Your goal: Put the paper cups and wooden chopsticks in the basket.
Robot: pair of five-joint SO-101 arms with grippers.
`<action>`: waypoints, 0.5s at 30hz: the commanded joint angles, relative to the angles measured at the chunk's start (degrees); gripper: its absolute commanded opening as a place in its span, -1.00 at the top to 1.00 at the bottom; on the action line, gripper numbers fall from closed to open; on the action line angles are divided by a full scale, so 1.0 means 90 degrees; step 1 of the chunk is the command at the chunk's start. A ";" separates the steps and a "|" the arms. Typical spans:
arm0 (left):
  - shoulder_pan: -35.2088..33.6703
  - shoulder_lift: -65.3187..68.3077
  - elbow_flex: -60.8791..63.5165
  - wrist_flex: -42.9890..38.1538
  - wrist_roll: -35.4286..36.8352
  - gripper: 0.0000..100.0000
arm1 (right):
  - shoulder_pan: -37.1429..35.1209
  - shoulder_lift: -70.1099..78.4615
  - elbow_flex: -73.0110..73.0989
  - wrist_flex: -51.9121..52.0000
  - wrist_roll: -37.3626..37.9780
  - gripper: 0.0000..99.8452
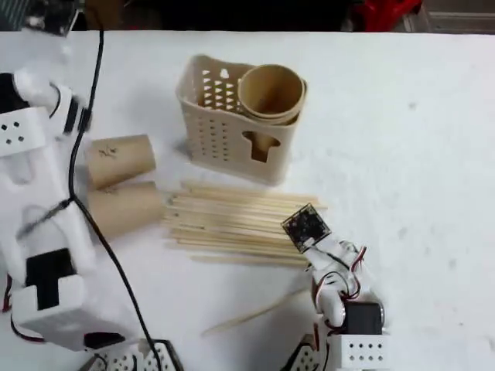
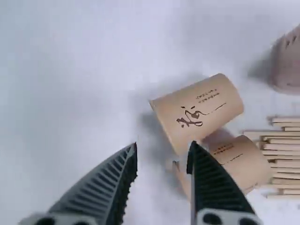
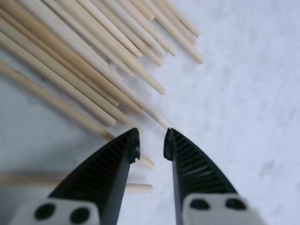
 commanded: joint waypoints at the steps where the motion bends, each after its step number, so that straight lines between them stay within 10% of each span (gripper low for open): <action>1: -0.0210 -0.0366 0.1504 -0.1241 -0.0127 0.63 | 0.0034 -0.0044 0.0049 -0.0063 0.0068 0.81; 15: -0.0620 -0.0308 0.2979 -0.2725 0.2413 0.42 | 0.0034 -0.0044 0.0049 -0.0063 0.0059 0.81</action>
